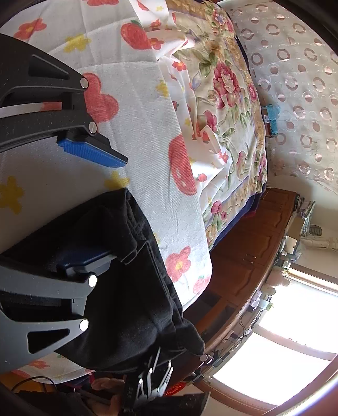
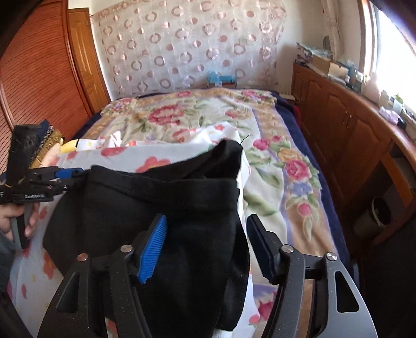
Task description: Fold small clothes
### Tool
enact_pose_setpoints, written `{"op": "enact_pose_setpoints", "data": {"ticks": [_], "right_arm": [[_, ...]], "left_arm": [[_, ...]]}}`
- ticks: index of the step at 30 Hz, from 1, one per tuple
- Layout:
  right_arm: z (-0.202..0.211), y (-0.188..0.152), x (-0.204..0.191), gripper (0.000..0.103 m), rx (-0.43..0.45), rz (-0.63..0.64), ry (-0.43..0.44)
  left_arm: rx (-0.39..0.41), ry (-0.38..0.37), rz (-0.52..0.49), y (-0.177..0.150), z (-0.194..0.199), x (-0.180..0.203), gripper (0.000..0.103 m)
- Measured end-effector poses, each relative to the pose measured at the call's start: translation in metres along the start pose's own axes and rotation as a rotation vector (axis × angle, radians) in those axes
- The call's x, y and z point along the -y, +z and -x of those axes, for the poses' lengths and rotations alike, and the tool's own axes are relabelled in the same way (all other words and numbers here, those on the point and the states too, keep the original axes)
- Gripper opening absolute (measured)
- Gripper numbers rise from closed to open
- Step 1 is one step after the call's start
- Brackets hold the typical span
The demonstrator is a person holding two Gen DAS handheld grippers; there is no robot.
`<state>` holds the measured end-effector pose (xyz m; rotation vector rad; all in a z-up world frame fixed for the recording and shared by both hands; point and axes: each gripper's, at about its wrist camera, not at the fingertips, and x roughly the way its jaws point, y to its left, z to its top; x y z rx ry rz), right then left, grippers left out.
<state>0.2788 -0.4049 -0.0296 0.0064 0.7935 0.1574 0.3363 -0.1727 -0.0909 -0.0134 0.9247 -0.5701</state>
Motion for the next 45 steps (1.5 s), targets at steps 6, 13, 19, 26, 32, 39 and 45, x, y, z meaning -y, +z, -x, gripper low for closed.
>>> {"op": "enact_pose_setpoints", "data": {"ticks": [6,13,19,26,32,39,45], "right_arm": [[-0.016,0.006,0.015,0.072,-0.033,-0.069,0.088],[-0.032,0.012,0.009,0.066,-0.056,0.009,0.122],[-0.037,0.012,0.01,0.034,-0.047,0.024,0.17],[-0.001,0.01,0.001,0.025,0.086,0.06,0.145],[0.04,0.029,-0.026,0.025,0.194,0.129,0.147],[0.054,0.076,-0.099,0.025,0.268,0.288,0.227],[0.041,0.12,-0.193,0.025,0.304,0.457,0.345]], "left_arm": [[0.003,-0.057,0.023,-0.001,-0.002,-0.001,0.051],[0.0,-0.08,0.006,-0.002,-0.003,0.004,0.041],[0.024,-0.108,0.002,-0.002,0.008,0.011,0.02],[0.167,-0.148,-0.007,0.0,0.078,0.027,0.019],[0.301,-0.117,-0.008,-0.004,0.146,0.02,0.019],[0.447,-0.01,0.041,-0.035,0.237,-0.038,0.019],[0.55,0.161,0.155,-0.077,0.295,-0.107,0.019]]}}
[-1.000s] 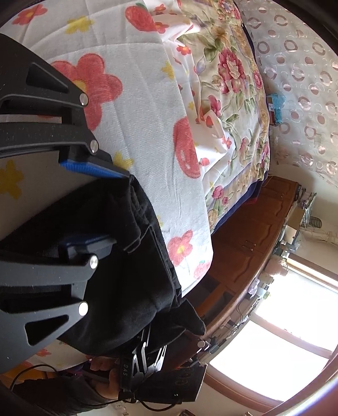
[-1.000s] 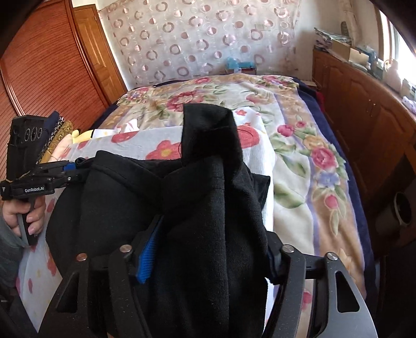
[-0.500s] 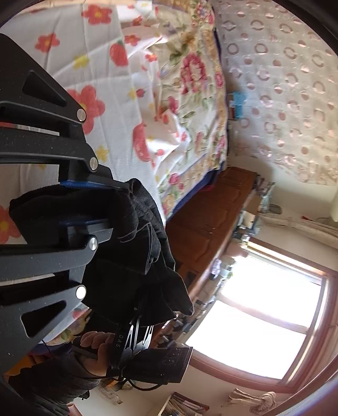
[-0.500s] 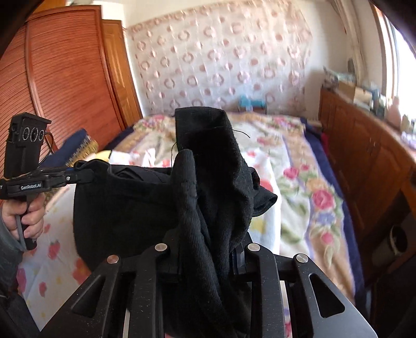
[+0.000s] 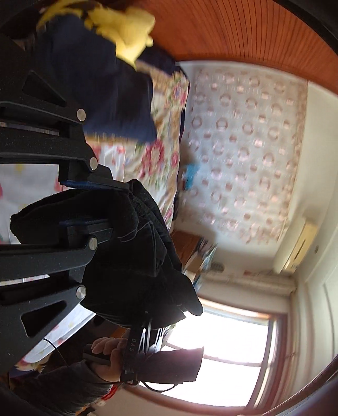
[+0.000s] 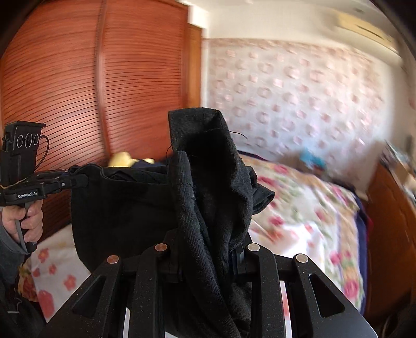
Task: Fold small clothes
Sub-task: 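Lift the folded black shirt with both grippers and carry it onto the clothes stack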
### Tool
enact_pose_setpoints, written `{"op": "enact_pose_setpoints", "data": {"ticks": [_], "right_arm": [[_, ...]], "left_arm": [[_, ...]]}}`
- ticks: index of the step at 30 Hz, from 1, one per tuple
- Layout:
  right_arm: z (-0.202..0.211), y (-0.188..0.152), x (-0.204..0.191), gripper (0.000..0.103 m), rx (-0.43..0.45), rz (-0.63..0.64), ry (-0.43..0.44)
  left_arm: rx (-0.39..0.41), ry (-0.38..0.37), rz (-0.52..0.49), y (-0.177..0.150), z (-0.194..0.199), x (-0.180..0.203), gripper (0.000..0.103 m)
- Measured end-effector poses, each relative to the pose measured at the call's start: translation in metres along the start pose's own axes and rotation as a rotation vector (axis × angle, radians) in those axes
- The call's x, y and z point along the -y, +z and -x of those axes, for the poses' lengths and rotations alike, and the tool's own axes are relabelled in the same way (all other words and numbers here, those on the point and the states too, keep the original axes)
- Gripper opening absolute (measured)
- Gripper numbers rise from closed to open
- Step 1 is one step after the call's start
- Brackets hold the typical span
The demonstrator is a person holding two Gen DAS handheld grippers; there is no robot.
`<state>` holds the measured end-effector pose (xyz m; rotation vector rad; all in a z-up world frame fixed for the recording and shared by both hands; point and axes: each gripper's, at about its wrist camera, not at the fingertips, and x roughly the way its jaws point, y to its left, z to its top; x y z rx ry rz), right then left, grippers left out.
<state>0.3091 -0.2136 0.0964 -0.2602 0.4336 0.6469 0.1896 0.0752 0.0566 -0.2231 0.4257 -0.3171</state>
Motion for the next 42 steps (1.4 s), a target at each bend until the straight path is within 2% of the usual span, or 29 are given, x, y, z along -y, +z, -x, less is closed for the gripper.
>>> {"op": "enact_pose_setpoints", "data": {"ticks": [5,8,11,13,16,19,21,24,28,31,36,39,42], "right_arm": [[-0.056,0.062,-0.055,0.025,0.006,0.134,0.119],[-0.088,0.093,-0.075,0.025,0.006,0.198,0.17],[-0.138,0.121,-0.085,0.025,-0.032,0.238,0.227],[-0.179,0.131,-0.095,0.025,-0.069,0.256,0.258],[-0.245,0.142,-0.092,0.025,-0.139,0.269,0.26],[-0.285,0.146,-0.094,0.026,-0.165,0.287,0.252],[-0.298,0.15,-0.093,0.028,-0.175,0.276,0.262],[-0.299,0.161,-0.081,0.036,-0.171,0.23,0.259],[-0.268,0.158,-0.084,0.052,-0.09,0.163,0.151],[-0.242,0.141,-0.097,0.053,-0.042,0.167,0.1],[-0.212,0.102,-0.114,0.053,-0.073,0.162,0.159],[-0.216,0.082,-0.114,0.053,-0.104,0.124,0.191],[-0.231,0.076,-0.111,0.053,-0.146,0.107,0.159]], "left_arm": [[0.06,0.138,0.075,-0.007,0.027,-0.057,0.019],[0.084,0.197,0.141,-0.019,0.037,-0.088,0.019],[0.058,0.252,0.2,-0.038,0.027,-0.116,0.019],[0.004,0.302,0.224,-0.053,0.006,-0.13,0.018],[-0.03,0.317,0.261,-0.071,-0.005,-0.141,0.018],[-0.042,0.33,0.267,-0.077,-0.009,-0.146,0.018],[-0.054,0.343,0.268,-0.081,-0.01,-0.151,0.018],[-0.064,0.351,0.284,-0.088,-0.01,-0.155,0.018],[-0.061,0.359,0.288,-0.09,0.001,-0.161,0.018],[-0.061,0.362,0.289,-0.088,0.005,-0.162,0.018],[-0.069,0.377,0.284,-0.088,0.007,-0.16,0.019],[-0.077,0.39,0.261,-0.087,0.005,-0.158,0.019],[-0.093,0.406,0.237,-0.083,0.004,-0.154,0.02]]}}
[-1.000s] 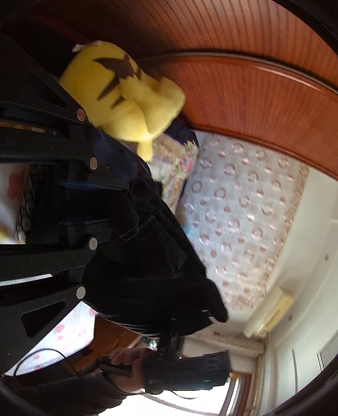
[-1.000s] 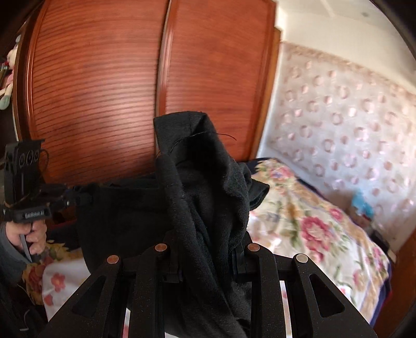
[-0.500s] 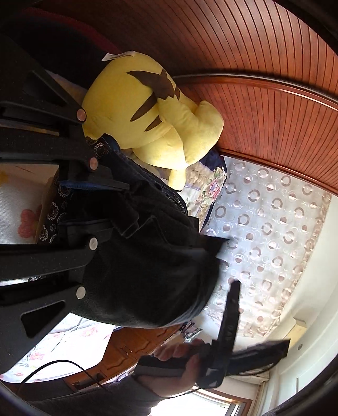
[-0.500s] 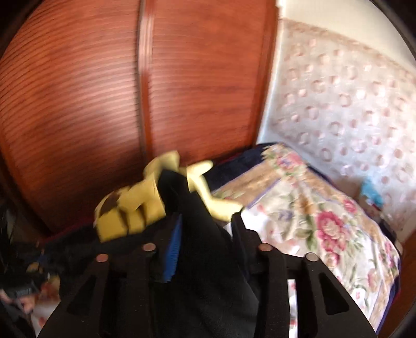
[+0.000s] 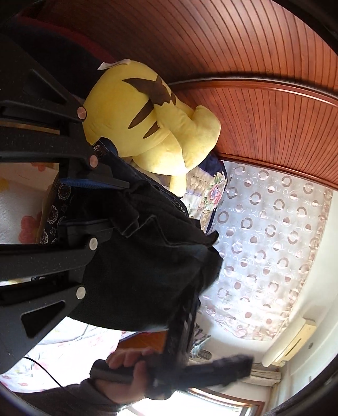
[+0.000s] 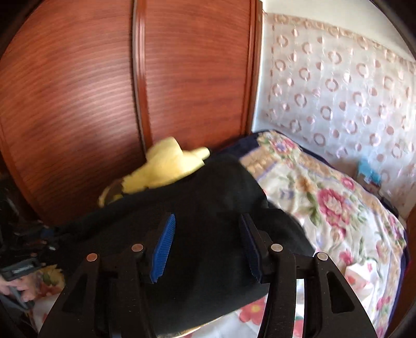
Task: Fold small clothes
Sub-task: 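Lift the folded black shirt with both grippers and carry it onto the clothes stack, then open both grippers to release the shirt on the stack and pull back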
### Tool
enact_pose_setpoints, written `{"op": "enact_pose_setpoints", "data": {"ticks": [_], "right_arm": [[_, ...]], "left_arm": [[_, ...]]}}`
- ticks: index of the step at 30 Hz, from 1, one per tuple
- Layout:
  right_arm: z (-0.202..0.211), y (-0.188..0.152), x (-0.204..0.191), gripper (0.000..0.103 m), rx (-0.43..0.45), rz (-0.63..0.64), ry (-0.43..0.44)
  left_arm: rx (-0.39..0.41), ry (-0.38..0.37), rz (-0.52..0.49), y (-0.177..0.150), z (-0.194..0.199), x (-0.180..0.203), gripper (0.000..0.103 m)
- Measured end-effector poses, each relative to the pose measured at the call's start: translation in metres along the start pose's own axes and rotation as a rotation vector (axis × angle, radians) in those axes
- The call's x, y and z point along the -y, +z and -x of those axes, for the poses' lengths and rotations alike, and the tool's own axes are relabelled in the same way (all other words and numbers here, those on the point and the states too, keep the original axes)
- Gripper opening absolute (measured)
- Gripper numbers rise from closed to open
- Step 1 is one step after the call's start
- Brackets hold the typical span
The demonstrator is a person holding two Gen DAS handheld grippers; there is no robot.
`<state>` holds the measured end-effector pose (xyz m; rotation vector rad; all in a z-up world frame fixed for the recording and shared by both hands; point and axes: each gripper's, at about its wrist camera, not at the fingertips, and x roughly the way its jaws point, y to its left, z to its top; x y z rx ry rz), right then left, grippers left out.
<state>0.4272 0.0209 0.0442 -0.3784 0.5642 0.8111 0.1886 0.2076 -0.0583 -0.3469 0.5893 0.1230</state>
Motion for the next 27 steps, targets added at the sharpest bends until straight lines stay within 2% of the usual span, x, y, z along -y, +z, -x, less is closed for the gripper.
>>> {"op": "enact_pose_setpoints", "data": {"ticks": [3,6,12,18,20,21,27], "right_arm": [[-0.02,0.007,0.005,0.053,-0.008,-0.009,-0.022],[-0.028,0.011,0.013,0.053,0.013,-0.078,-0.016],[-0.011,0.0,-0.001,0.053,0.04,-0.107,-0.048],[0.05,-0.045,-0.013,0.053,0.11,-0.147,-0.085],[0.071,-0.063,-0.016,0.053,0.112,-0.165,-0.103],[0.081,-0.069,-0.018,0.053,0.115,-0.171,-0.113],[0.146,-0.111,-0.032,0.053,0.15,-0.233,-0.158]], "left_arm": [[0.002,0.024,-0.03,0.002,0.004,0.004,0.022],[0.01,0.053,-0.059,0.003,0.013,0.009,0.023],[0.066,0.085,-0.123,0.001,0.044,0.02,0.04],[0.077,0.067,-0.177,-0.006,0.062,0.036,0.045],[0.08,0.041,-0.192,-0.009,0.066,0.044,0.074],[0.086,0.027,-0.197,-0.011,0.068,0.048,0.08],[0.097,-0.015,-0.252,-0.023,0.078,0.078,0.083]]}}
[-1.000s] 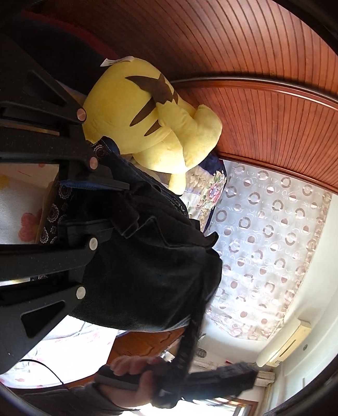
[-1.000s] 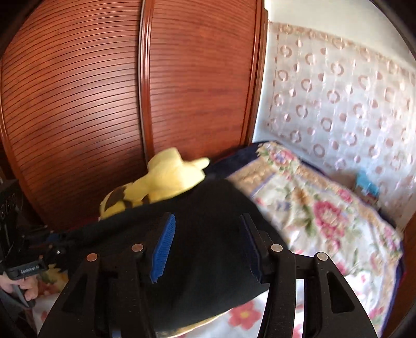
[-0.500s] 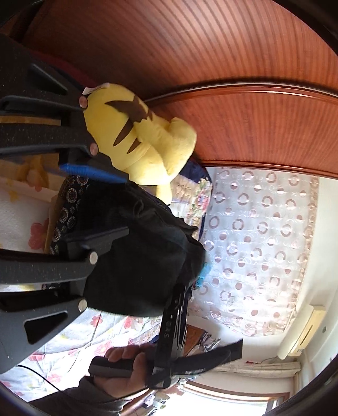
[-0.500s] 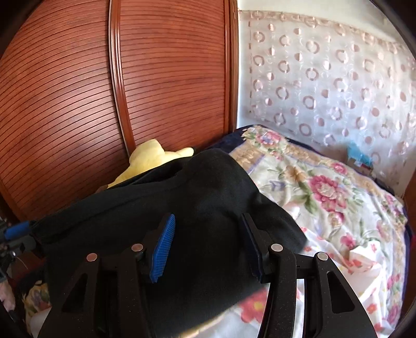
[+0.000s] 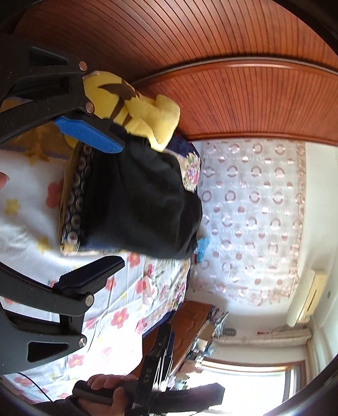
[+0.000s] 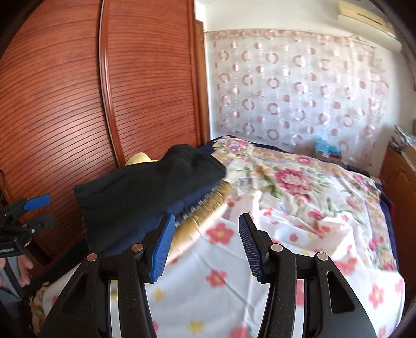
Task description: Fold small clothes
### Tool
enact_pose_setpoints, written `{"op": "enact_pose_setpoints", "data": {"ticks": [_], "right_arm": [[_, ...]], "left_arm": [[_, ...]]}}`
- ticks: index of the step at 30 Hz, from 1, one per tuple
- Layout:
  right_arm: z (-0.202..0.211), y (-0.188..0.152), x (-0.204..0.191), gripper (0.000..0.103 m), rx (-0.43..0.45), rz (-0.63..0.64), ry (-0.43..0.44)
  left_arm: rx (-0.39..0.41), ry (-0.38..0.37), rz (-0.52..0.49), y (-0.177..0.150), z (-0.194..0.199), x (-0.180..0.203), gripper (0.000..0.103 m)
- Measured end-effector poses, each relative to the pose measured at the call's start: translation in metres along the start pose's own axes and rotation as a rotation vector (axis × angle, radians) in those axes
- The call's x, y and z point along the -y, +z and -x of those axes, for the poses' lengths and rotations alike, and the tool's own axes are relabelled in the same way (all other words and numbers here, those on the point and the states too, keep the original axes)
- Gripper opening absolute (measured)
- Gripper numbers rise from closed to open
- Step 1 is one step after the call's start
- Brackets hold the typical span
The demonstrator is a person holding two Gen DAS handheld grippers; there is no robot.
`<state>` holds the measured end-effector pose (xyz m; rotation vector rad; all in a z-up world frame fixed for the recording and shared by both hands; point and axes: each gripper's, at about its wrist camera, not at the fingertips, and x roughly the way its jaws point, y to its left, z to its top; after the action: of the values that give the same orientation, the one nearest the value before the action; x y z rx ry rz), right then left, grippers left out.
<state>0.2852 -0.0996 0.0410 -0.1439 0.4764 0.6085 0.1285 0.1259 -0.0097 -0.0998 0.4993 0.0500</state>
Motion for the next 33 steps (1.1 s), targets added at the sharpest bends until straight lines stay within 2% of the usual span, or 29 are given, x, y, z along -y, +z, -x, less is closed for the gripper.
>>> {"op": "enact_pose_setpoints", "data": {"ticks": [8,17,21,23,33], "right_arm": [[0.068,-0.034,-0.013,0.073,0.001,-0.013,-0.053],[0.134,-0.057,-0.031,0.076,0.042,-0.102,-0.152],[0.163,-0.07,-0.033,0.079,0.066,-0.118,-0.189],[0.177,-0.075,-0.036,0.086,0.076,-0.131,-0.202],[0.23,-0.088,-0.051,0.087,0.17,-0.171,-0.302]], "left_arm": [[-0.021,-0.061,-0.048,-0.013,0.001,0.047,0.083],[-0.027,-0.123,-0.08,-0.022,0.018,0.094,0.083],[-0.017,-0.125,-0.109,-0.016,0.024,0.116,0.083],[-0.006,-0.121,-0.13,-0.013,0.03,0.129,0.083],[0.044,-0.151,-0.134,0.012,0.051,0.158,0.083]]}}
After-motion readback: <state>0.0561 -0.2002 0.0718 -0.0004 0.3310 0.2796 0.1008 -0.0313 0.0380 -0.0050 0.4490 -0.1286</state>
